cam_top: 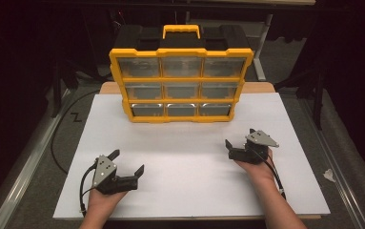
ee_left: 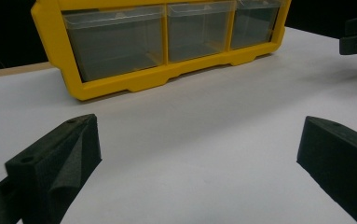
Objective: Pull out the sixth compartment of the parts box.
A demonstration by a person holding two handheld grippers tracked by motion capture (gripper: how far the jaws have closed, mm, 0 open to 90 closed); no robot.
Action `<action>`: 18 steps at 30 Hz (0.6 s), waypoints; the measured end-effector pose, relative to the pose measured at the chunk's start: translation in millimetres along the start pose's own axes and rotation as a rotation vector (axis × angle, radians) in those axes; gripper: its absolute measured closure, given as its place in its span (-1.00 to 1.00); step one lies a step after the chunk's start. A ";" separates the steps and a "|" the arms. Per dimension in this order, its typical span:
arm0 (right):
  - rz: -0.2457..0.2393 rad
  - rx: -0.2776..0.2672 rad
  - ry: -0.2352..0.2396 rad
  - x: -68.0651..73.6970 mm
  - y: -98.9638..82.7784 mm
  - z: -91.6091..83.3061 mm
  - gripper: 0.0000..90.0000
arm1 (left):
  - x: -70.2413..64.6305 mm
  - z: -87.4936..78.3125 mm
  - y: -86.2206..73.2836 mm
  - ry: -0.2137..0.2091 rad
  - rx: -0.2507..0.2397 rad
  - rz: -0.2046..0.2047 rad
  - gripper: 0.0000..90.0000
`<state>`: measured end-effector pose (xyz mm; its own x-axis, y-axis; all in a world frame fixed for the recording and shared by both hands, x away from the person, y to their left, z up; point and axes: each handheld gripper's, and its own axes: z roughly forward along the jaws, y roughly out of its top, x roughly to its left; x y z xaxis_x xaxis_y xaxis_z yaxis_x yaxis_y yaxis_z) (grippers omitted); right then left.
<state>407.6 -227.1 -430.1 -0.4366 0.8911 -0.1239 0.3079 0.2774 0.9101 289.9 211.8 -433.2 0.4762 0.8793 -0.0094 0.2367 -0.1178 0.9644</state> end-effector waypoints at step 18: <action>-0.066 0.027 -0.022 -1.1 -0.5 -18.9 -0.98 | -1.7 -0.3 -1.0 0.009 0.001 0.000 -0.99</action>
<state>391.9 -234.9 -422.9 -0.4384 0.8780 -0.1920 0.3022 0.3452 0.8886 288.6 210.6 -434.1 0.4683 0.8836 -0.0066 0.2375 -0.1187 0.9641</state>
